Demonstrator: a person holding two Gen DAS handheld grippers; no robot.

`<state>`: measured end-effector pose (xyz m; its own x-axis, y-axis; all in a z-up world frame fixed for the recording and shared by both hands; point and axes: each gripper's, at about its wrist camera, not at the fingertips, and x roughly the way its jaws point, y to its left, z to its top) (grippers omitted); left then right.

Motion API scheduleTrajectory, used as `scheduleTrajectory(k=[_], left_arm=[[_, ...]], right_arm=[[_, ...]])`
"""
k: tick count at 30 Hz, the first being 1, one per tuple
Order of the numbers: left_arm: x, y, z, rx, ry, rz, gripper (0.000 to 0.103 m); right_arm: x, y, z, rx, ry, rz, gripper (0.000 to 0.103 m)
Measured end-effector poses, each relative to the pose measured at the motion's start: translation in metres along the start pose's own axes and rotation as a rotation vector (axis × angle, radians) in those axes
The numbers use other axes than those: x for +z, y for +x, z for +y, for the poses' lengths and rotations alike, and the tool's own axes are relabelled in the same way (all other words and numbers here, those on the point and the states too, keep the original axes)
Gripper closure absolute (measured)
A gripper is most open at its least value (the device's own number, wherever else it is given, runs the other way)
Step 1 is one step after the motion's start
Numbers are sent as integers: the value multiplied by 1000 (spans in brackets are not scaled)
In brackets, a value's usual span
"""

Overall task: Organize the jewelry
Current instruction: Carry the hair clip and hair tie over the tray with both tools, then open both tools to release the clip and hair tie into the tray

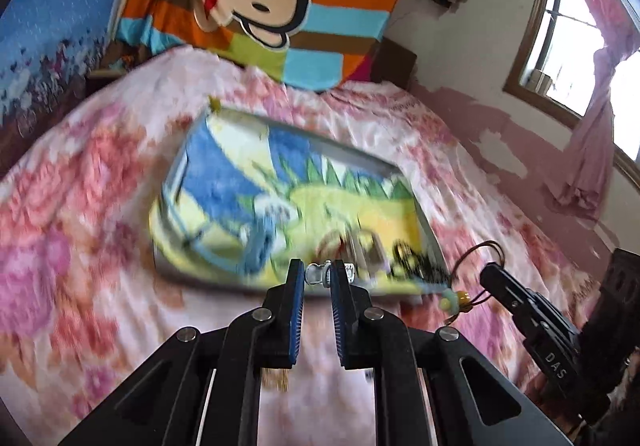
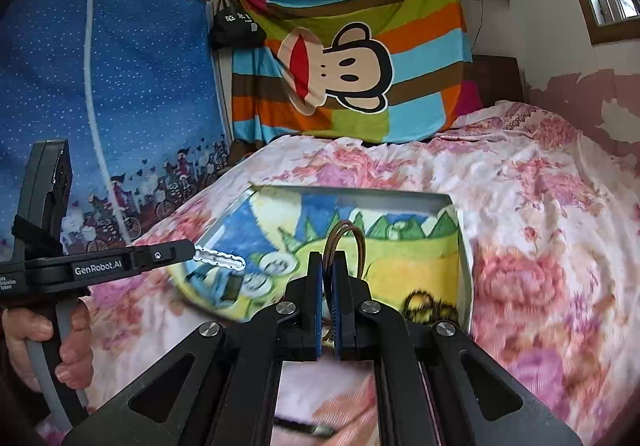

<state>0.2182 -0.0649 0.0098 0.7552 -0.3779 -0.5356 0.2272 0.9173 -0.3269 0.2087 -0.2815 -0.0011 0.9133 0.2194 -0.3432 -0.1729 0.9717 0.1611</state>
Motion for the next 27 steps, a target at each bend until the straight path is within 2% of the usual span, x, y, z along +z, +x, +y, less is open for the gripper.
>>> scheduleTrajectory(k=[3,7,15,27], left_arm=[[13,11,-2,31,-7,-27,90],[23,39,-6,60,10,-18,90],[18,85,-10,103,30,55,90],[5,97,-15,109,28,110,90]], right_arm=[[3,17,-9,-3,18,21,99],[-3,36,-19,-21,26,78,99],[-29,60,-42,-27,94,199,99],[-37,69,-52,-55,119,259,98]])
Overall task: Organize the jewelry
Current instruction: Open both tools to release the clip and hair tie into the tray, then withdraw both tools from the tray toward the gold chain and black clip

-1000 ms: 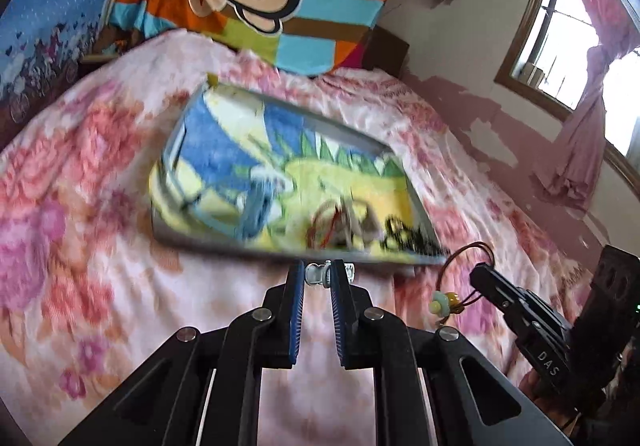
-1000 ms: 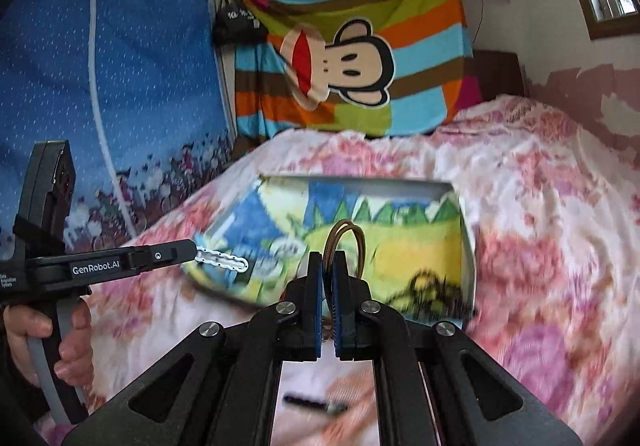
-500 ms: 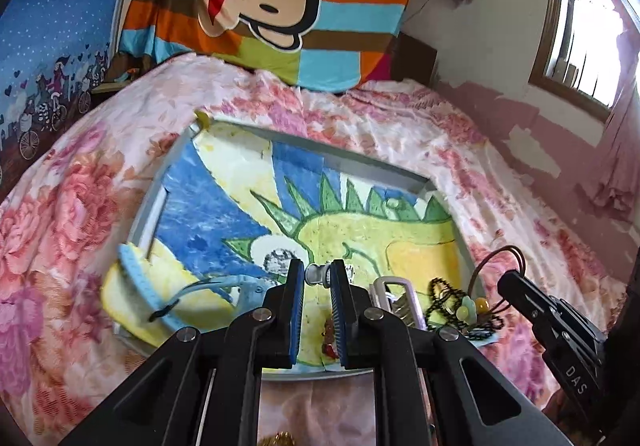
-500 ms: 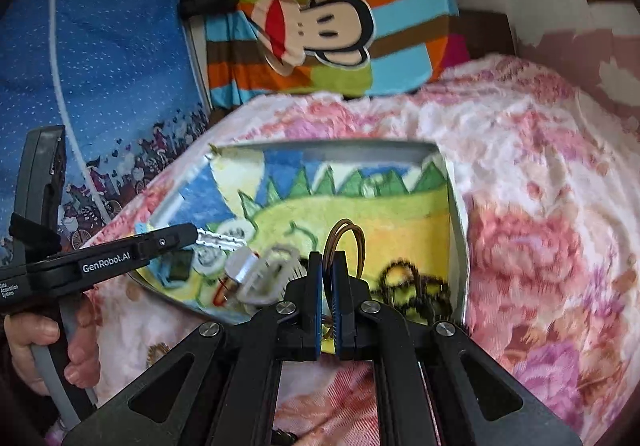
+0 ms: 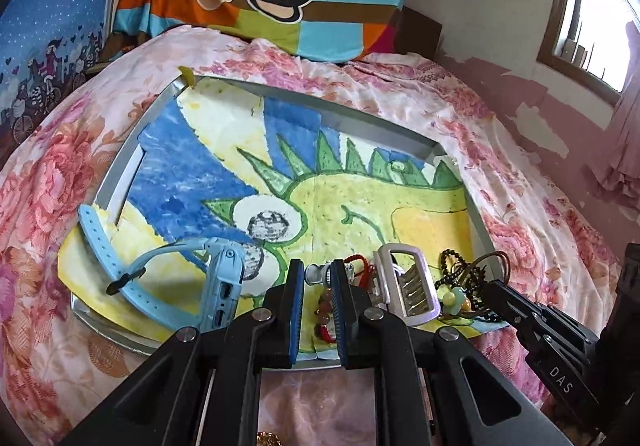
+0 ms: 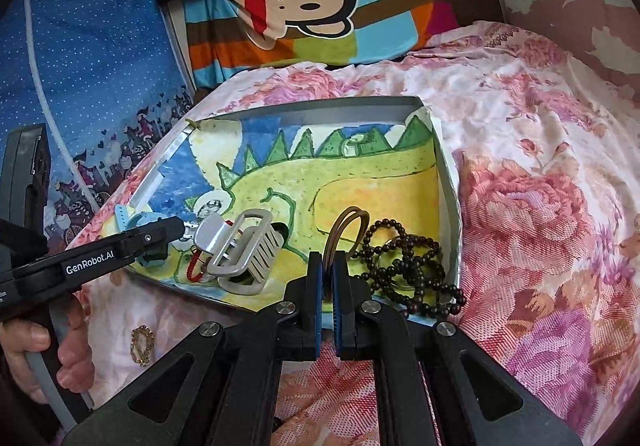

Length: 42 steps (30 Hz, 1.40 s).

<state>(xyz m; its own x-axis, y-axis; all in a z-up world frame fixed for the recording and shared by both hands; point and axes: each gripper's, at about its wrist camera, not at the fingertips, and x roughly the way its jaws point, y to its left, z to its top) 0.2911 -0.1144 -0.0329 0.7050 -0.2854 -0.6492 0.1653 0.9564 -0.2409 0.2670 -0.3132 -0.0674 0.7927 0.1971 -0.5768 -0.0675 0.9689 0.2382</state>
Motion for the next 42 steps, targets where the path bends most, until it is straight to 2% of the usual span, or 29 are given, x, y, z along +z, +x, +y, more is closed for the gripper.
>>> scheduleTrajectory(k=[6,9,11,14,16,17,18,20,23,25,28,30,32,37,42], left_arm=[[0,2,-1,24,-1,12,90],[0,1,-3,34,9,17,90],[1,2,-5,33,15,28,90],[0,-2,-7,31,15,19,75],[0,-7,-7,27,7,-1,53],[0,-11,-7,26,1,-16,47],[0,-16,-7,25,-6,-36,43],[1,-23,-7,16,-10,-53,43],[4,-35,-9,23,-6,-75,35],[4,-45,-10,28,-2,-103,23],[4,-64,-10,41,2,-155,12],[3,-78,-10,44,-2,-186,8],[2,-90,-8,42,-2,-210,7],[-6,-123,-9,51,21,-270,4],[-23,-162,-8,63,39,-320,1]], right_arm=[[0,0,-3,-36,-2,20,96],[1,-3,-5,-46,0,17,87],[2,-8,-6,-54,-1,4,76],[4,-16,-6,-68,-8,-20,74],[6,-23,-6,-83,-21,-41,72],[7,-27,-5,-88,-26,-54,66],[8,-32,-5,-94,-30,-71,63],[10,-42,-4,-101,-34,-103,52],[13,-58,-2,-106,-41,-144,45],[13,-69,1,-107,-46,-171,37],[13,-86,7,-100,-56,-216,28],[10,-101,13,-88,-65,-250,21],[6,-115,19,-84,-78,-286,9],[-14,-155,36,-66,-111,-392,4],[-36,-189,48,-68,-128,-456,1]])
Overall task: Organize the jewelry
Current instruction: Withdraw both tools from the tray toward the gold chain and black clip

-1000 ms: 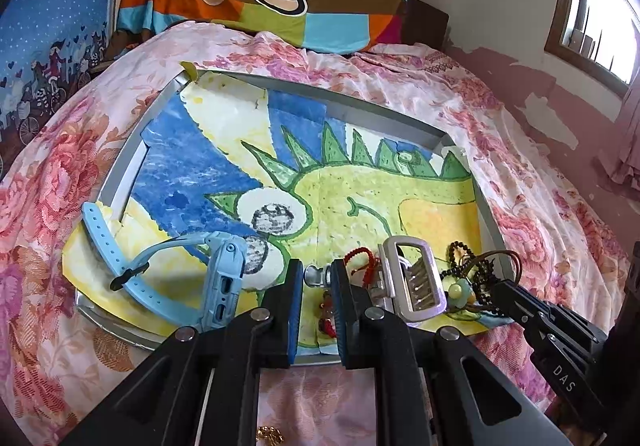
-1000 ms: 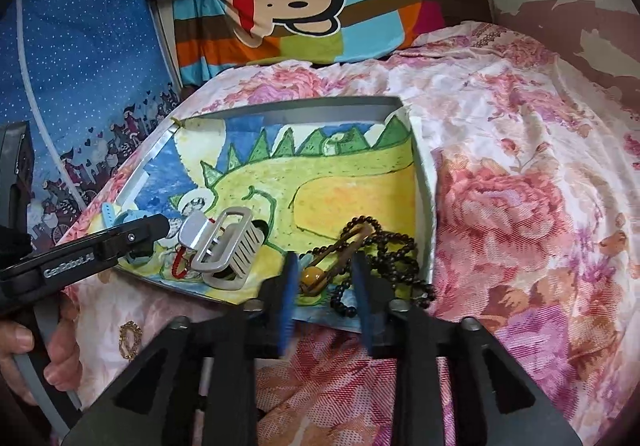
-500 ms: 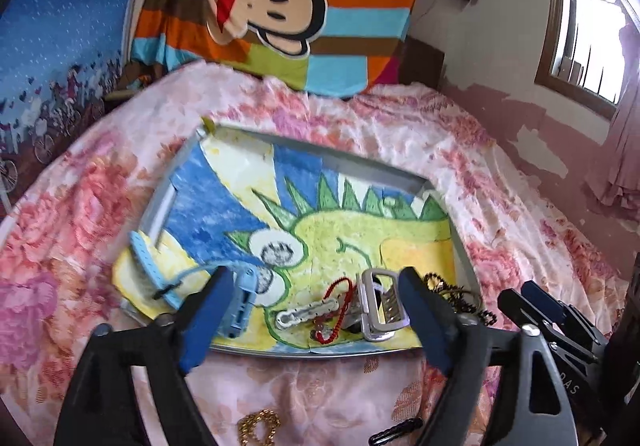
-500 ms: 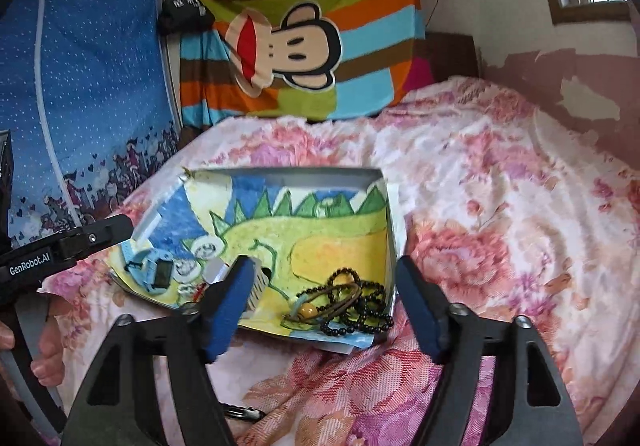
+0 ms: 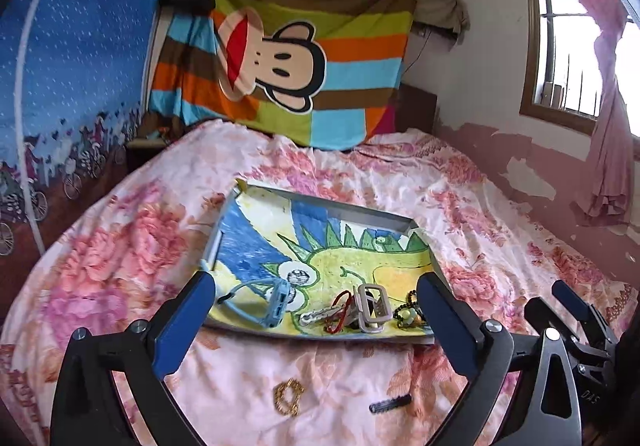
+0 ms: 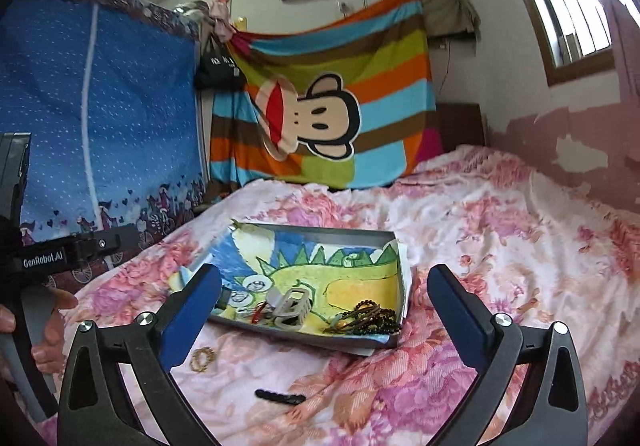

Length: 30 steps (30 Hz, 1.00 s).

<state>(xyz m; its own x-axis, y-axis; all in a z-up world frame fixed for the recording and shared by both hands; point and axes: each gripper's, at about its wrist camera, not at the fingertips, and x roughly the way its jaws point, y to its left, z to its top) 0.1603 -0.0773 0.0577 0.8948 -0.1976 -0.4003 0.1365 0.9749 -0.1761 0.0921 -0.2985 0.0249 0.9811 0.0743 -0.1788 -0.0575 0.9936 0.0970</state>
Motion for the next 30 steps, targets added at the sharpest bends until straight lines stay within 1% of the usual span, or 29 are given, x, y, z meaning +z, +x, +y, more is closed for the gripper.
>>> scheduleTrajectory(k=[4,7,13,16,20,22,25,30], left_arm=[[-5,-29,1,1,6,-30,0],[-11,-51,3,-1,-1,-38,0],[-29,-90,9,14,13,-54,0],[-40,-106,11,35,28,-53,0],[-57,-119,21,46,41,-18,0],[-66,-122,25,58,55,10,0],[-80,-122,32,72,68,56,0],[-98,-115,43,86,68,127,0]], right_arm=[[-8,-33,7,3,-3,-29,1],[-15,-51,9,9,10,-26,1],[-33,-77,12,2,23,40,1],[-39,-80,10,-4,31,77,1],[-50,-78,8,-13,47,149,1],[-57,-74,8,-13,51,202,1],[-67,-67,11,-16,37,262,1],[-77,-55,14,-15,14,325,1]])
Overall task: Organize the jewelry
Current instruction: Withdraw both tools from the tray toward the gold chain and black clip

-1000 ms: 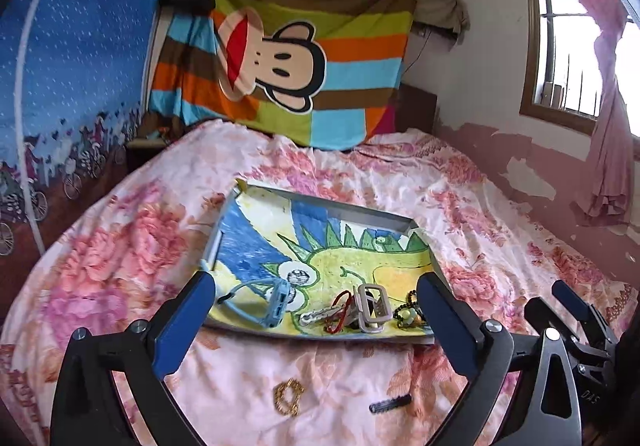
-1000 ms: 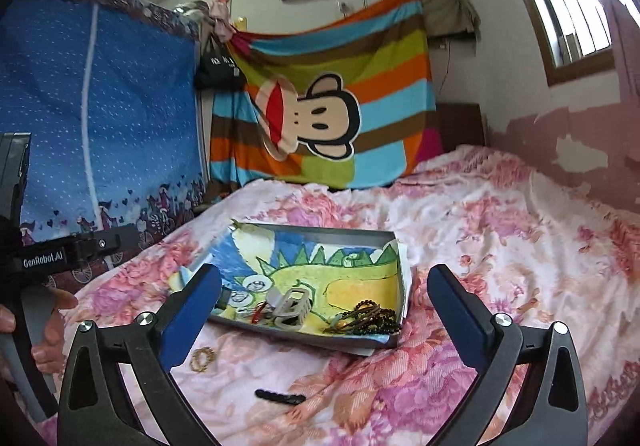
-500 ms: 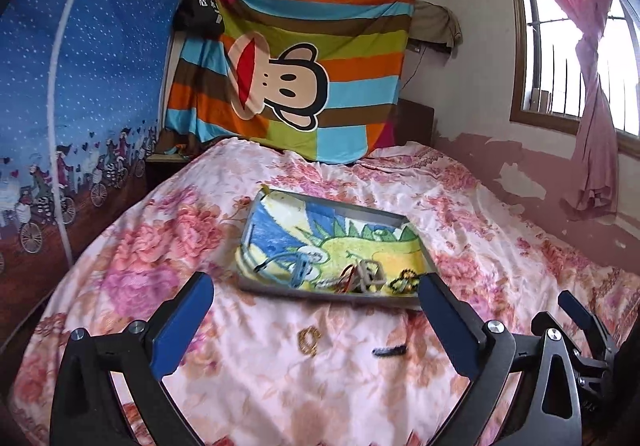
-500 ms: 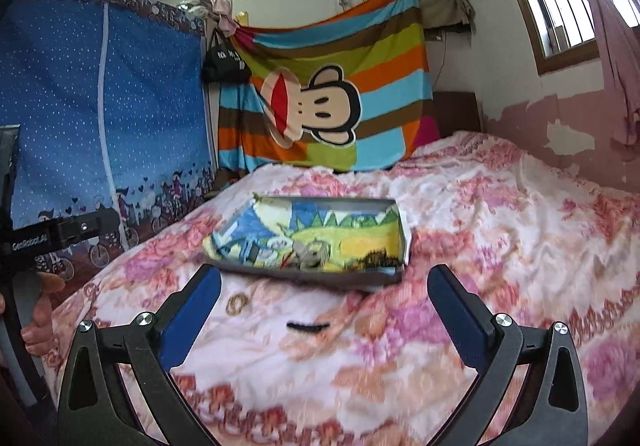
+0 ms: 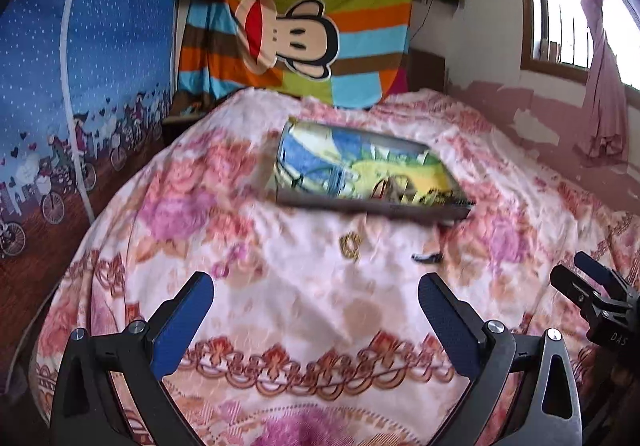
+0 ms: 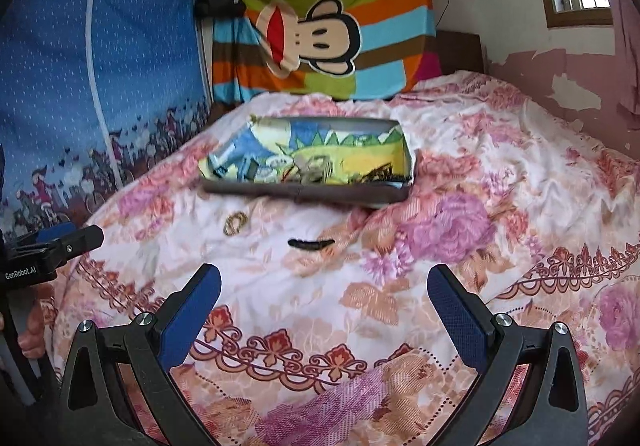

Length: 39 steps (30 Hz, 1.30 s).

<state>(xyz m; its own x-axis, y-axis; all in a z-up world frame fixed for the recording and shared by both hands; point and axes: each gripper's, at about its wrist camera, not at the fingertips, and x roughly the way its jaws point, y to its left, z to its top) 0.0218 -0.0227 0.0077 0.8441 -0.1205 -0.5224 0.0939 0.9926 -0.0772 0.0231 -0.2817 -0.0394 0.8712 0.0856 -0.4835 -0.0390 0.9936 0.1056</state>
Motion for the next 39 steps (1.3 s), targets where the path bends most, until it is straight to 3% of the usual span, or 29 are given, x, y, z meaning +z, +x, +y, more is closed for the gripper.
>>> scheduleTrajectory(k=[13,23,26,31,39], left_arm=[[-9,47,-1,-8,29,140,0],[10,99,-7,-42,56,208,0],[15,112,-9,-54,66,213,0],[20,131,-12,-78,84,220,0],[26,161,-15,-152,96,258,0]], right_arm=[[-1,39,0,-43,-6,156,2],[12,63,0,-29,-58,191,2],[17,71,-3,-13,-55,199,2],[28,91,-12,91,-39,206,2],[39,136,-10,165,-107,268,2]])
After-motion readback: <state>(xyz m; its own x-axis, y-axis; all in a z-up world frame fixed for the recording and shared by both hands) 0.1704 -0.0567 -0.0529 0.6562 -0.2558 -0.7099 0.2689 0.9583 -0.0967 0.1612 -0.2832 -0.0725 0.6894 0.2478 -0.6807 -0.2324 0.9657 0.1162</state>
